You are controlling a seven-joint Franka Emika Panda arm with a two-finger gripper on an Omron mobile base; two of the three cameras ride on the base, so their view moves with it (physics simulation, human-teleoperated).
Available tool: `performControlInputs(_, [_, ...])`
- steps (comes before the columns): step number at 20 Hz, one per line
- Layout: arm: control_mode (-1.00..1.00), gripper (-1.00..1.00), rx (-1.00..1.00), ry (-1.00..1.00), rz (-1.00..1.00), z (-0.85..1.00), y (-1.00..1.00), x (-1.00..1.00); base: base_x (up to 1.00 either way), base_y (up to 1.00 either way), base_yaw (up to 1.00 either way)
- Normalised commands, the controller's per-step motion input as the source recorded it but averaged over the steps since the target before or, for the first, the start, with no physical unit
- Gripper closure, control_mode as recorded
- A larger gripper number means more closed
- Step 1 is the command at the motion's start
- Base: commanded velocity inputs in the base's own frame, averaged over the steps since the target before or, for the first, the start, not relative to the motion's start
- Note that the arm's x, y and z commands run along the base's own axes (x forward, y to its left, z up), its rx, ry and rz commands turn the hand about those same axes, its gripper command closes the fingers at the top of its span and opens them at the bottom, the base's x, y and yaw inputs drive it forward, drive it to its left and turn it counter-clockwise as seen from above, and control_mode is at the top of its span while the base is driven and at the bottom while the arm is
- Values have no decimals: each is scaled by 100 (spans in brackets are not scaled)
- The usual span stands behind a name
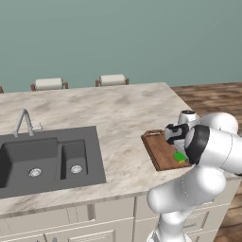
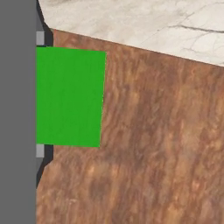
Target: Pick up the sponge from the counter and clean the cutting board by briefly scrubbing or pressing down on the cutting board. Once finished, release the sponge.
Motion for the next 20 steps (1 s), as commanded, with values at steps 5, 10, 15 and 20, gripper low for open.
performControlInputs(5, [-100,100,2,-20,6,-19,12,22,0,0,0])
performControlInputs(10, [-100,100,5,-14,1,-8,13,39,0,0,0])
performControlInputs(15, [-100,100,6,-1,0,0,16,59,0,0,0])
performControlInputs(20, [-100,100,4,0,0,0,17,70,0,0,0])
